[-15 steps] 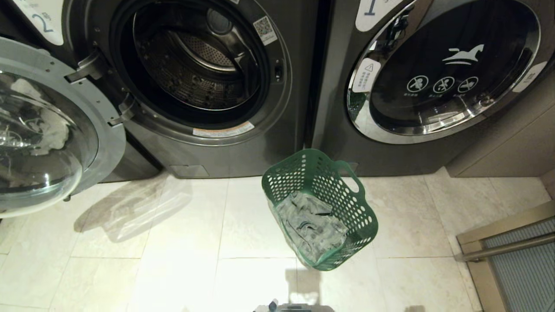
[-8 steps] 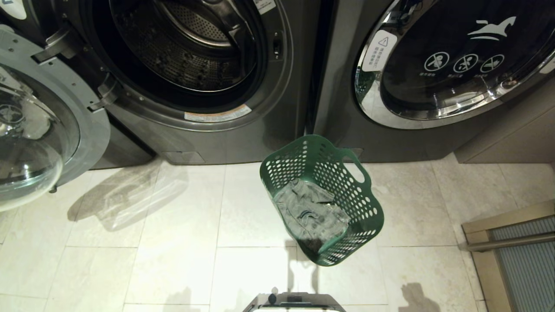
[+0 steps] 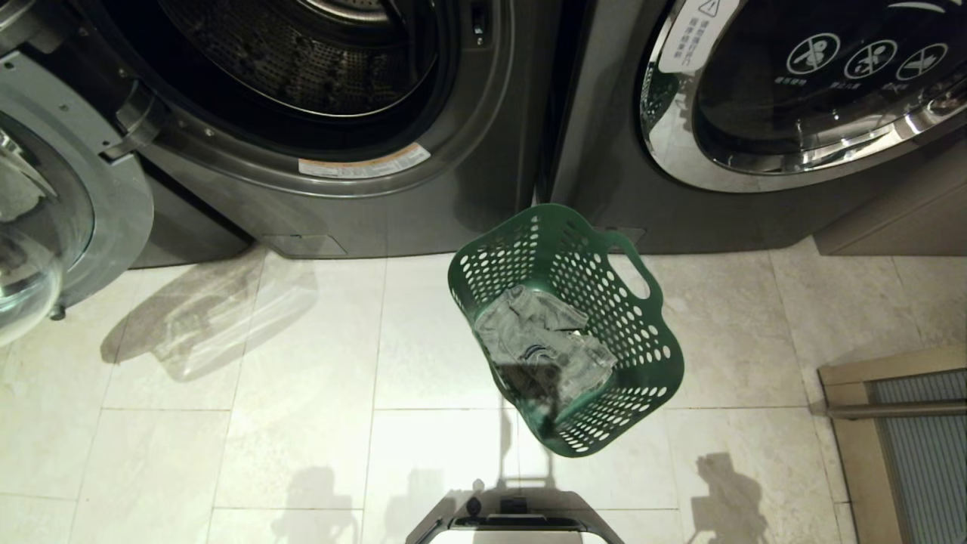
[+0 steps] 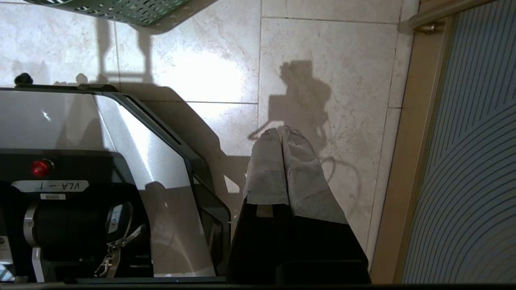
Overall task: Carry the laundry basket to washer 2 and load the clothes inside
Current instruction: Place the clothes into the washing machine
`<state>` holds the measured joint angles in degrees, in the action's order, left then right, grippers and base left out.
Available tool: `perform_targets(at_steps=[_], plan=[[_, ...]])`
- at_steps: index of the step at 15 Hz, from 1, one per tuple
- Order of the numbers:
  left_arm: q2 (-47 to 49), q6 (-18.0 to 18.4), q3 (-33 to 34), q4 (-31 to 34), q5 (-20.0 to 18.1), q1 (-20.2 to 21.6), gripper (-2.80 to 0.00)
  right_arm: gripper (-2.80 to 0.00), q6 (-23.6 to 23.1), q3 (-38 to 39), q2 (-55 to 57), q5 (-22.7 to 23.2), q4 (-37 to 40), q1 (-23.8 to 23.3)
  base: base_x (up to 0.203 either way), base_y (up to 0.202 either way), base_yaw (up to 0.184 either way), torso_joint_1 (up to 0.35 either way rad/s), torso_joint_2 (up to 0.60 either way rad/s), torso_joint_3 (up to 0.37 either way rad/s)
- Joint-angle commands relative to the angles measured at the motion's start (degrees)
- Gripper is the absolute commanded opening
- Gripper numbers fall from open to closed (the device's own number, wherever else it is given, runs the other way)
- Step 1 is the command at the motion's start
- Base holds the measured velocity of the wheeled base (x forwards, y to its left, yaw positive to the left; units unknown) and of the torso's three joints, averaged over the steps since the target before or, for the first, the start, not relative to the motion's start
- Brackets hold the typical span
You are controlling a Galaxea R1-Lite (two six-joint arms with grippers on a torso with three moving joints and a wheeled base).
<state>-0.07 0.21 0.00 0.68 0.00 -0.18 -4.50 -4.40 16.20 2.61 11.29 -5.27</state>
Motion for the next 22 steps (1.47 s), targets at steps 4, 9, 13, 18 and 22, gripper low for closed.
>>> perform_targets(at_steps=[4,9,13,18,22], plan=[[-0.1,-0.12,0.09,0.02,0.0,0.01,-2.8,-2.8,-0.16,-0.07,-0.03,0.03,0.05,-0.01,0.0,0.0,0.0,0.004,0.0,-0.143],[-0.1,0.55,0.09,0.2,0.0,0.01,-2.8,-2.8,-3.85,-4.29,0.19,-0.61,0.06,-0.04,0.0,0.0,0.0,0.003,0.0,-0.023],[-0.1,1.02,0.09,0.11,-0.09,0.01,-2.8,-2.8,-1.2,-22.22,16.05,1.93,1.08,0.03,0.0,0.0,0.0,0.0,0.0,0.0],[-0.1,-0.12,0.09,0.02,-0.09,0.01,-2.8,-2.8,3.1,-43.59,52.59,11.08,1.7,4.24,0.0,0.0,0.0,0.0,0.0,0.0],[-0.1,-0.12,0.09,0.02,-0.09,0.01,-2.8,-2.12,4.99,-45.11,62.09,14.33,2.41,17.44,0.0,0.0,0.0,0.0,0.0,0.0]])
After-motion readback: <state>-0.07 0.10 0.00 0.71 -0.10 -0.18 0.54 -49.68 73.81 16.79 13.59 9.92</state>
